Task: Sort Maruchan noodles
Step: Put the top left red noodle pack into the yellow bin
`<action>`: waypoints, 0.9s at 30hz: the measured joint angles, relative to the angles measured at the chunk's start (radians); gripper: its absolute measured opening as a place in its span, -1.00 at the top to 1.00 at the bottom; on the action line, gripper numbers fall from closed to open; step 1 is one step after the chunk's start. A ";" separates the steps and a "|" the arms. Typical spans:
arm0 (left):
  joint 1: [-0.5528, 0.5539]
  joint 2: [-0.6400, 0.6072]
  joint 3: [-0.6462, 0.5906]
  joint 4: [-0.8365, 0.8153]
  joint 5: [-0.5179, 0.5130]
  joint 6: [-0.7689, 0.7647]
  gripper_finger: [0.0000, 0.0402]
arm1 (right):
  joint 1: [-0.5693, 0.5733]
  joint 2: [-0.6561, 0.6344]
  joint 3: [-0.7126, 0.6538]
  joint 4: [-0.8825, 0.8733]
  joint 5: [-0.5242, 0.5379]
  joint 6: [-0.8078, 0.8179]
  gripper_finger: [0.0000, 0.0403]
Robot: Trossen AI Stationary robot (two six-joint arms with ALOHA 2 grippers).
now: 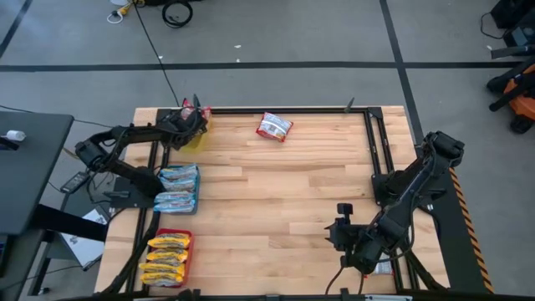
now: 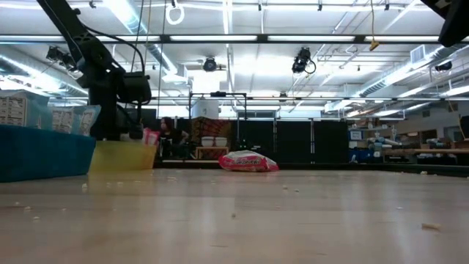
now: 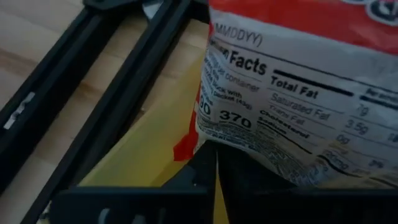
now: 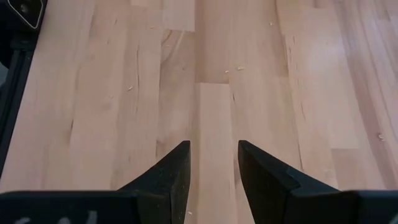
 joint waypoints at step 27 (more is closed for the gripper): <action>-0.361 0.000 0.002 0.129 0.142 0.455 0.29 | -0.057 0.000 0.000 0.009 0.012 -0.037 0.31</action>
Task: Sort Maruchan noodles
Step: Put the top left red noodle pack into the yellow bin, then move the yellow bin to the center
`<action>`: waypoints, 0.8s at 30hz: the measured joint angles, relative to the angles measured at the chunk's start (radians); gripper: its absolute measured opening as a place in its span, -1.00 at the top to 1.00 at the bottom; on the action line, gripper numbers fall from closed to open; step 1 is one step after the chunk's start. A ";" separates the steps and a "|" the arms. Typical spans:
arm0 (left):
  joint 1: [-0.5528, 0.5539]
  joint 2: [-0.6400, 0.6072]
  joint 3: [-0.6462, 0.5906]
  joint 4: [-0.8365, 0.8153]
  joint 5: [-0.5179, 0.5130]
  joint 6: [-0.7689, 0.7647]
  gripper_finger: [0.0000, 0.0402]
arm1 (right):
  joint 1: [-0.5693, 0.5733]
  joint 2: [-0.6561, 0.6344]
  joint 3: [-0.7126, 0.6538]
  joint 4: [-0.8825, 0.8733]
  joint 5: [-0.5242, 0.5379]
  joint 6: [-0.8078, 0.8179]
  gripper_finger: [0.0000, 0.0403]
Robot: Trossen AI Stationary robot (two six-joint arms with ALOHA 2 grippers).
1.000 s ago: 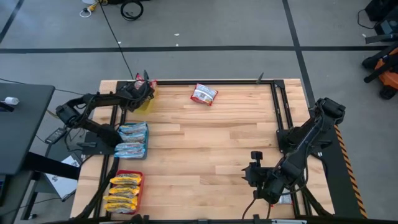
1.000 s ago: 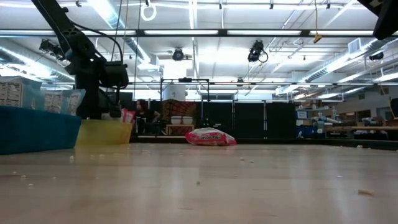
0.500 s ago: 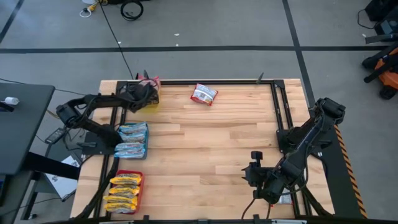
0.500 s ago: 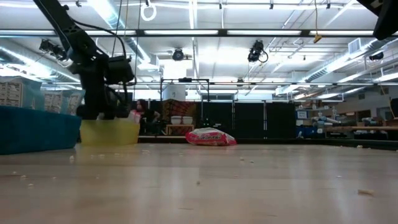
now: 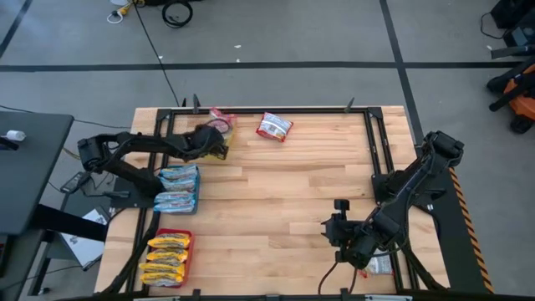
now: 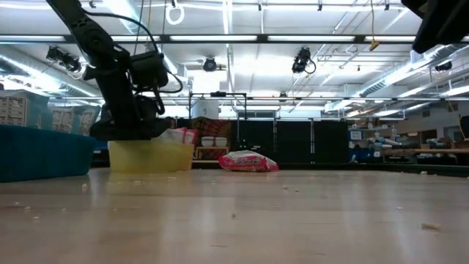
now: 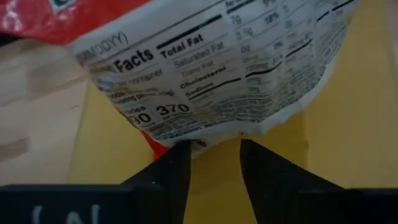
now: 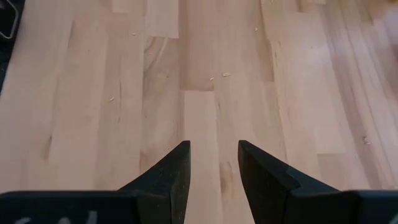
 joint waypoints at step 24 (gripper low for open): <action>-0.644 0.124 0.017 0.273 0.268 0.377 0.29 | -0.229 0.000 0.000 0.012 -0.025 -0.279 0.31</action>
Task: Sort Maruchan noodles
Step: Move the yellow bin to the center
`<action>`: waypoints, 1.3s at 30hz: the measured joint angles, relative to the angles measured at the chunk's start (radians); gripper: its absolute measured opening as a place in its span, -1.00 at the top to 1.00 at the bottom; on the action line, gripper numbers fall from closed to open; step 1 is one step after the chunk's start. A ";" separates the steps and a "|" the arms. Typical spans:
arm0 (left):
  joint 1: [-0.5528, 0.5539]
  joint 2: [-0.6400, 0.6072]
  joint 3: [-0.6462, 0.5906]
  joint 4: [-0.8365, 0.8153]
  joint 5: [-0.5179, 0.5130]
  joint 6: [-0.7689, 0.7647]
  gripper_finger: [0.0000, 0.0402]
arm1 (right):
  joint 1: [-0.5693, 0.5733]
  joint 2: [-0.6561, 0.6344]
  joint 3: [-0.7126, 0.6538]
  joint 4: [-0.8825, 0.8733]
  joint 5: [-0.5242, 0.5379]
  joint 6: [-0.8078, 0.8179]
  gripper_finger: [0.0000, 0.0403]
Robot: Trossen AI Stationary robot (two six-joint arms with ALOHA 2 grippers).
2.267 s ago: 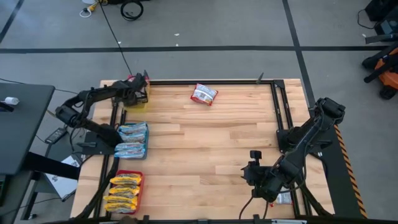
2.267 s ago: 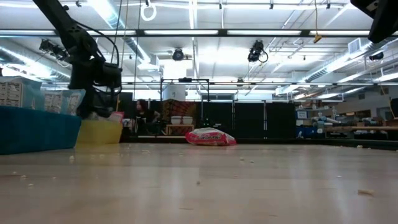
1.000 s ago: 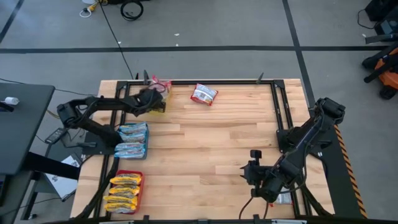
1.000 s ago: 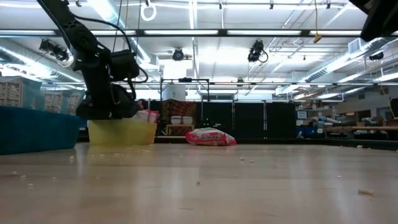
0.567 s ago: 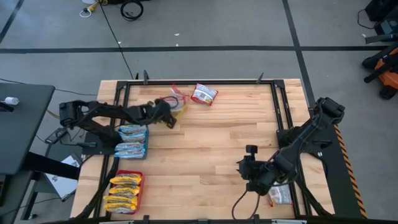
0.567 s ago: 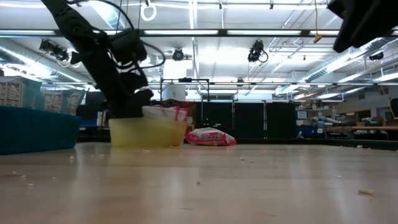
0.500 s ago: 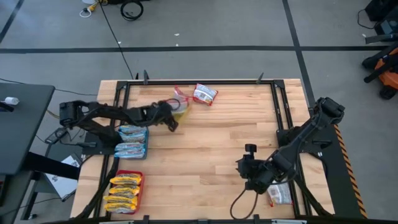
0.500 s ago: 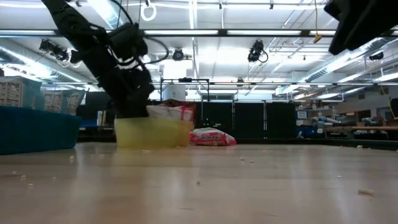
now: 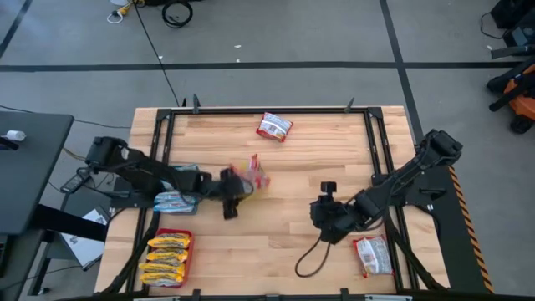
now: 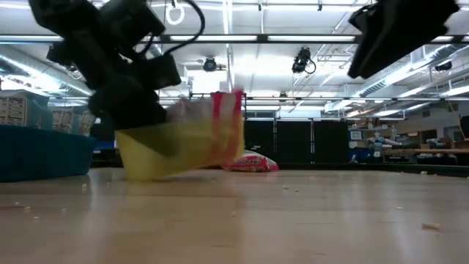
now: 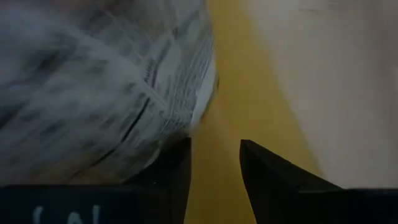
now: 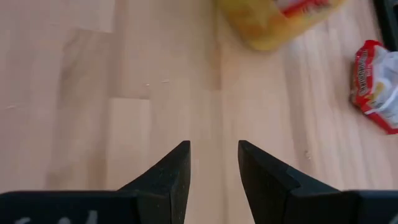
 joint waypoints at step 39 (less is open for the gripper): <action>0.006 0.286 0.409 -0.074 0.092 0.212 0.29 | -0.270 0.007 -0.405 0.792 -0.232 -0.084 0.31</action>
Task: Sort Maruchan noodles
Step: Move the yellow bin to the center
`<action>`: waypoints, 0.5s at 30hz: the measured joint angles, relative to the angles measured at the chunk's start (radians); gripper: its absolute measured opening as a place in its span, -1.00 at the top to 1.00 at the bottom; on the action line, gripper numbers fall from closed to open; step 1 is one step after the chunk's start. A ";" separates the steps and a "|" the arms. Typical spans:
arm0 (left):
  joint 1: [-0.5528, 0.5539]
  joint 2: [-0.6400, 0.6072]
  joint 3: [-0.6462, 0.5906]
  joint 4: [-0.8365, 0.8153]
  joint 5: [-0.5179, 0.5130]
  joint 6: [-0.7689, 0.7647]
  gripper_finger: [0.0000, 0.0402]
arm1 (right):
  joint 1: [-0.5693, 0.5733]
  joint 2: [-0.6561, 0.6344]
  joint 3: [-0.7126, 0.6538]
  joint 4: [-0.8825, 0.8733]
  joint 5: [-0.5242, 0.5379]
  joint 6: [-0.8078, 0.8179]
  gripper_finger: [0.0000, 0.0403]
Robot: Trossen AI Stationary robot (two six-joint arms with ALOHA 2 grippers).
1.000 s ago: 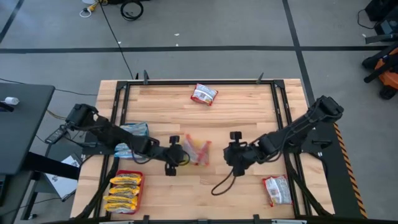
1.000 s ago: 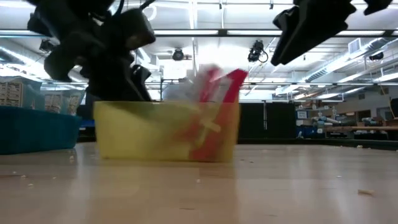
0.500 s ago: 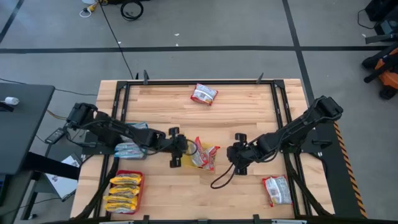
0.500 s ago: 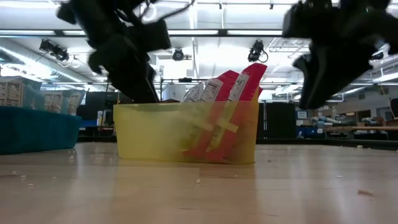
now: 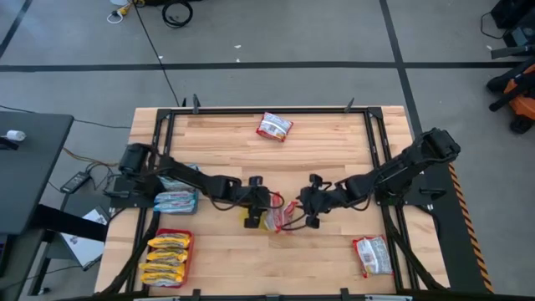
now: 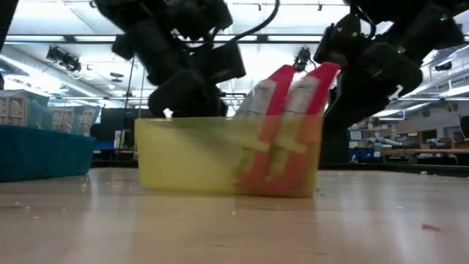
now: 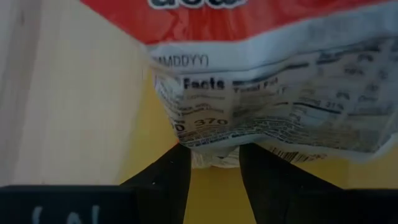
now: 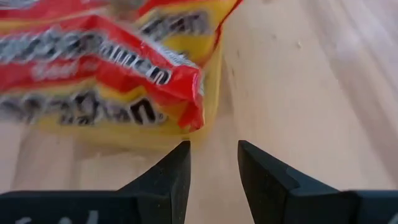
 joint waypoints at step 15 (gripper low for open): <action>-0.001 0.001 0.104 -0.145 -0.002 0.030 0.29 | -0.059 0.000 0.002 0.017 0.003 -0.083 0.31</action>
